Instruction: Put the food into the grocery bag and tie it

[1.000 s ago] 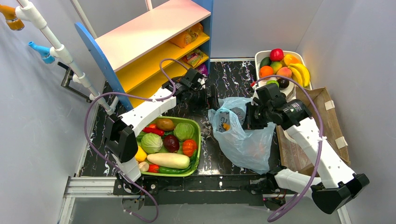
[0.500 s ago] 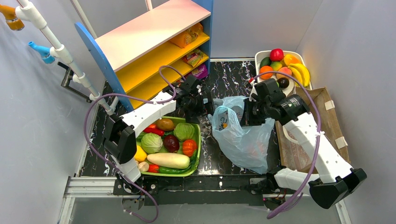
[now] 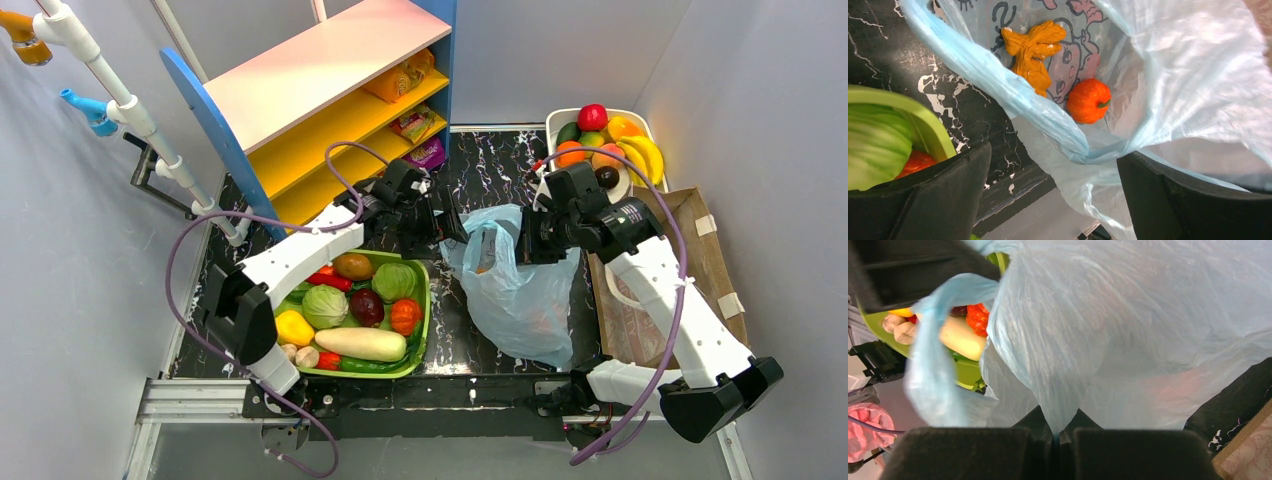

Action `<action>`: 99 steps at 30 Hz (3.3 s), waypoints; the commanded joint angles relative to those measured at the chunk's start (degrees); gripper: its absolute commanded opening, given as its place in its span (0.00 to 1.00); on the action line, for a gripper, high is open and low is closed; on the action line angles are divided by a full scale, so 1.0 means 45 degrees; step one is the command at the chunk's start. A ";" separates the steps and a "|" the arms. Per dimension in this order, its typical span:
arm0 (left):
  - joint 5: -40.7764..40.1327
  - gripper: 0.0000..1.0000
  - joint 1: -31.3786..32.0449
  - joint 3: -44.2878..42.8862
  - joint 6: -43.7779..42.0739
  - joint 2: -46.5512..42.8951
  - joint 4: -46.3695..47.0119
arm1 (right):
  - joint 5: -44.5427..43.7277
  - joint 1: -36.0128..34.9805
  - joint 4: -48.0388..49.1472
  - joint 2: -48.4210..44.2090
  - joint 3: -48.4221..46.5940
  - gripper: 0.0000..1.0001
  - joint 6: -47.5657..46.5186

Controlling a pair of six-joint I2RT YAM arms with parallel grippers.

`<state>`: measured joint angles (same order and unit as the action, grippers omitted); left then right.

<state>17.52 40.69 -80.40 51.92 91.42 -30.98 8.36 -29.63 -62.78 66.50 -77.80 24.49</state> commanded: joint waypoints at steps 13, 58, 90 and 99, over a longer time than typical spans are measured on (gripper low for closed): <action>0.0268 0.98 0.0011 -0.0150 0.1295 0.1389 -0.0087 | 0.0717 0.0099 0.0977 -0.0084 -0.0814 0.01 0.0263; -0.1389 0.00 -0.0476 -0.0381 0.4271 0.2044 0.1840 | 0.2568 0.0563 0.2758 -0.0920 -0.0219 0.01 0.0642; -0.1672 0.00 0.0338 -0.2295 -0.3697 -0.1263 -0.1261 | 0.0810 0.0607 0.3037 0.0202 -0.0294 0.57 -0.0532; -0.2144 0.00 0.0336 -0.3552 -0.3905 -0.0467 -0.2446 | -0.0975 0.0607 0.1833 0.0491 -0.3097 0.73 -0.1091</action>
<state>9.74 42.02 -92.77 35.77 88.68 -38.28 8.93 -27.05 -52.77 68.99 -85.12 21.82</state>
